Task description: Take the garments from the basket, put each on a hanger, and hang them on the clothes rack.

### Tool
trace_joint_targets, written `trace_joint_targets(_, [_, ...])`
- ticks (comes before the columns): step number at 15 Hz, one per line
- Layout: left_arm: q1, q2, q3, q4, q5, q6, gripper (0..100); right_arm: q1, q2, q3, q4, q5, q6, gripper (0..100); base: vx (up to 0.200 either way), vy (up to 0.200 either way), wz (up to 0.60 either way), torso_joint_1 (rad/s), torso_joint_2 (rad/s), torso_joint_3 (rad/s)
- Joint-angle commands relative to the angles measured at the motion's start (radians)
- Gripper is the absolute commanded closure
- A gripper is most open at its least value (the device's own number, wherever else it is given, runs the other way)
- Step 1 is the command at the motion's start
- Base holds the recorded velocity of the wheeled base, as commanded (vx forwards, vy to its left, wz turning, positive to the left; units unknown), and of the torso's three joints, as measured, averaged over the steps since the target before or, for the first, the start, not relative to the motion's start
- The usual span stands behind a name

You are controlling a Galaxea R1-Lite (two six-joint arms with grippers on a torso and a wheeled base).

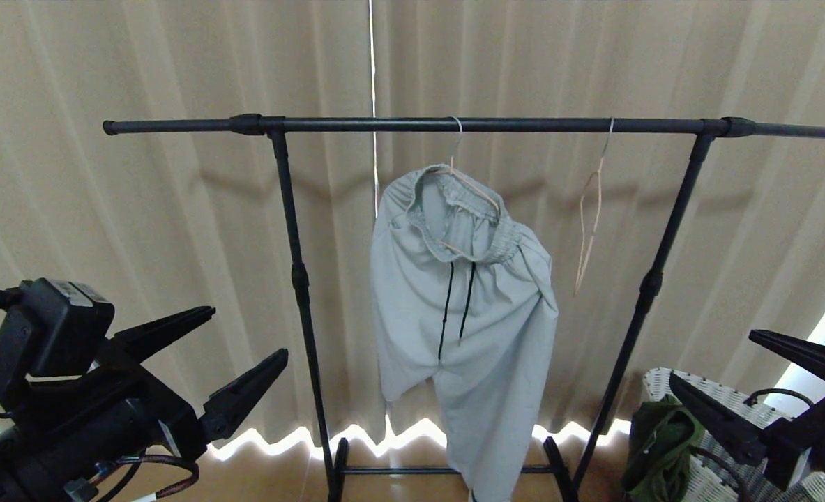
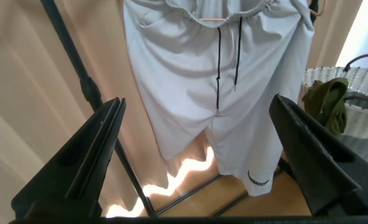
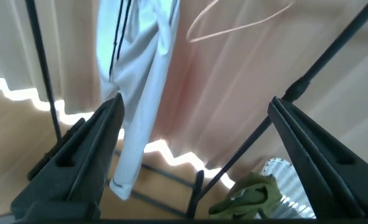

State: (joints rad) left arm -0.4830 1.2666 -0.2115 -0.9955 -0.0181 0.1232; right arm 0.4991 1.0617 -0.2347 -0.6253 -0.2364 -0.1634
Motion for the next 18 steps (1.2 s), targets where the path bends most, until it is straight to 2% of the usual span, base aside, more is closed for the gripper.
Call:
trace_joint_targets(1, [0.000,-0.003,0.000,0.000,0.000,0.001,0,0.001,0.004,0.000,-0.001,0.000,-0.001,0,0.000,0.000,0.00,0.000,0.00,0.000])
trace_joint_targets(3, [0.000,-0.003,0.001,0.000,0.000,0.001,0,-0.001,0.001,0.029,-0.002,-0.001,-0.002,0,0.000,0.000,0.00,0.000,0.00,0.000])
trace_joint_targets(8, [0.018,-0.006,0.000,0.000,0.000,0.001,0,-0.001,0.003,0.025,-0.004,-0.001,0.005,0,0.000,0.000,0.00,-0.017,0.05,0.025])
trace_joint_targets(18, [0.020,-0.004,0.001,0.000,0.000,0.001,0,-0.001,0.003,0.029,-0.002,-0.001,0.004,0,0.000,0.000,0.00,-0.171,0.45,0.267])
